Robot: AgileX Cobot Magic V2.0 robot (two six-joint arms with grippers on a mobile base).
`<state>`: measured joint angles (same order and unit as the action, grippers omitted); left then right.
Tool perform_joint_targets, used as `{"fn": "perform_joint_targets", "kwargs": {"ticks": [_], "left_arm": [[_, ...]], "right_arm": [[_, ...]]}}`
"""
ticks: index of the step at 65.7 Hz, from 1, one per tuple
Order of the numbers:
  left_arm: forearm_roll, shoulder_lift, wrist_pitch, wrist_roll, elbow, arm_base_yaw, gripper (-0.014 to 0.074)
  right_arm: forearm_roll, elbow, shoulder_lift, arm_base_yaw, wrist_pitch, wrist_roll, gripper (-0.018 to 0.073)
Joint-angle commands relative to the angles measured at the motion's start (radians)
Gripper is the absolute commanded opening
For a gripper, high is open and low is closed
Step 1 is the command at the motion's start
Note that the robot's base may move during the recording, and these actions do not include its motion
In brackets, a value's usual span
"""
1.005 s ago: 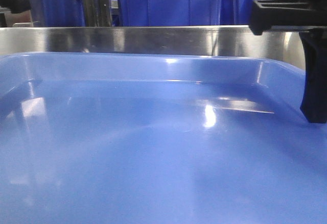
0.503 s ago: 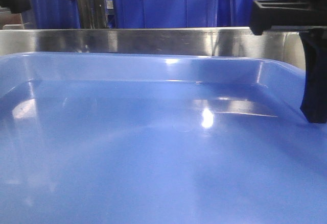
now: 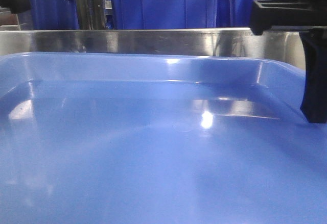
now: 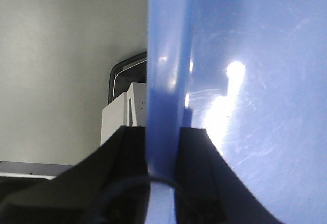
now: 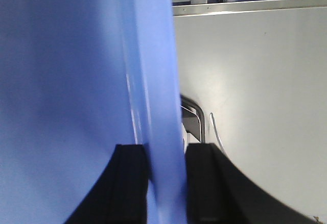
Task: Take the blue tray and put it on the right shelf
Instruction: 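Carry the tray in both grippers up to the steel shelf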
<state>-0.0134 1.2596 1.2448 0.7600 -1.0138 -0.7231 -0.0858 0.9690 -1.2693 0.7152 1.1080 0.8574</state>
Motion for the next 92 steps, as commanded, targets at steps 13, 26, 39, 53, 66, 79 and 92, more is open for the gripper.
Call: {"fn": "perform_joint_targets", "kwargs": {"ticks": [13, 26, 39, 53, 66, 79, 92], "left_arm": [[-0.037, -0.023, -0.017, 0.025, -0.026, -0.010, -0.0048], [-0.037, -0.023, -0.017, 0.025, -0.026, -0.010, -0.0048], [-0.037, -0.023, -0.017, 0.025, -0.026, -0.010, -0.0048], [-0.037, -0.023, -0.035, 0.025, -0.026, -0.010, -0.0048], [-0.039, -0.023, -0.039, 0.025, -0.026, -0.010, -0.0048], [-0.045, -0.023, -0.037, 0.025, -0.026, -0.010, -0.0048], [-0.041, -0.023, -0.023, 0.025, -0.026, -0.010, -0.0048]], "right_arm": [[0.019, 0.029, 0.024, 0.004, -0.053, 0.016, 0.0224], [0.019, 0.029, 0.024, 0.004, -0.053, 0.016, 0.0224], [0.019, 0.029, 0.024, 0.004, -0.053, 0.016, 0.0224], [0.019, 0.029, 0.024, 0.004, -0.054, 0.016, 0.0224], [0.019, 0.029, 0.024, 0.004, -0.054, 0.016, 0.0224], [0.019, 0.029, 0.024, 0.004, -0.051, 0.016, 0.0224], [0.019, 0.029, 0.024, 0.004, -0.051, 0.016, 0.0224]]}}
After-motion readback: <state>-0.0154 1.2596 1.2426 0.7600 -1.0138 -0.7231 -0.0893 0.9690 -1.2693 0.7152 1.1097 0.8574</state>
